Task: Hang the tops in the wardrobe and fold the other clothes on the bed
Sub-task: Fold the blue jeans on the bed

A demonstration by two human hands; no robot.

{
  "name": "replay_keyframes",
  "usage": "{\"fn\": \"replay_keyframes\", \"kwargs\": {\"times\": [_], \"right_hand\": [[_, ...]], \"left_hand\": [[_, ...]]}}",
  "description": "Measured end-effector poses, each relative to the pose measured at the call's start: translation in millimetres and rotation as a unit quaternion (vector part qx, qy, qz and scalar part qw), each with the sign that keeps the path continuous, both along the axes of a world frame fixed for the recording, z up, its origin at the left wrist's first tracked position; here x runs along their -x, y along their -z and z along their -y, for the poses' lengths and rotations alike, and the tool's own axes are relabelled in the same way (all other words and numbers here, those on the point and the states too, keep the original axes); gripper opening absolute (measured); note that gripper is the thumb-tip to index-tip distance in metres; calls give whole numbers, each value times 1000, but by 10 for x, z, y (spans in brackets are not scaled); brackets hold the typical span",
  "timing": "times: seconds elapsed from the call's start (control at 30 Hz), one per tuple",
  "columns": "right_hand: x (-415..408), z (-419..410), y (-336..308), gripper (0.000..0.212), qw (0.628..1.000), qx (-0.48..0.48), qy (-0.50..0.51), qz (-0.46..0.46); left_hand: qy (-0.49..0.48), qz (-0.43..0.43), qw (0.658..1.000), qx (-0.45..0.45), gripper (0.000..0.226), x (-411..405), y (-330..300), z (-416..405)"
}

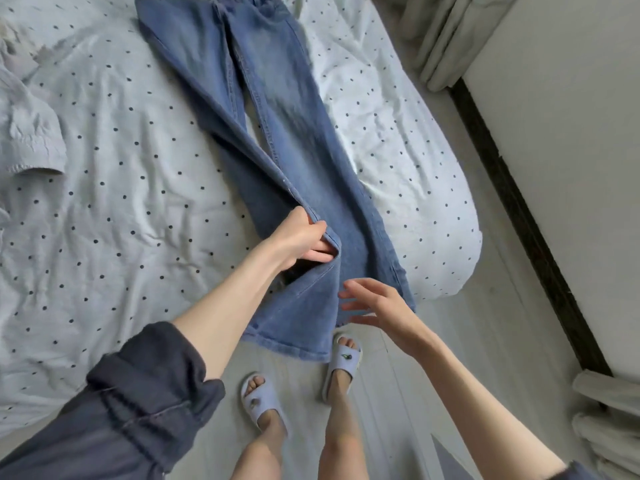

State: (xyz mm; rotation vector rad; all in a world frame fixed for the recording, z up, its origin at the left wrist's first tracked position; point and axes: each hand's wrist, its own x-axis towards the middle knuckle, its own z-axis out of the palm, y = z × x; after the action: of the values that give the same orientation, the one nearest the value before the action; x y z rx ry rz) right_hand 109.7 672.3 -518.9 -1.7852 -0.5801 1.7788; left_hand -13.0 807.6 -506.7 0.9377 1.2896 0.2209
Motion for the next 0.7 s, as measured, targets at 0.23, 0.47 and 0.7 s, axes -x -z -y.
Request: {"fn": "replay_keyframes", "kwargs": {"times": [0.23,0.47,0.7], "right_hand": [[-708,-153,323,35,997,16,-74,25],[-649,-288,705,36,970,4,-104,221],[-777,-286,712,18,989,73,-63,111]], "left_hand": [[-19,-32,999,22,17,-833,249,53],[13,-87,996,-15,10,-1138,387,0],[28,-68,997,34,21,-985,374,-33]]}}
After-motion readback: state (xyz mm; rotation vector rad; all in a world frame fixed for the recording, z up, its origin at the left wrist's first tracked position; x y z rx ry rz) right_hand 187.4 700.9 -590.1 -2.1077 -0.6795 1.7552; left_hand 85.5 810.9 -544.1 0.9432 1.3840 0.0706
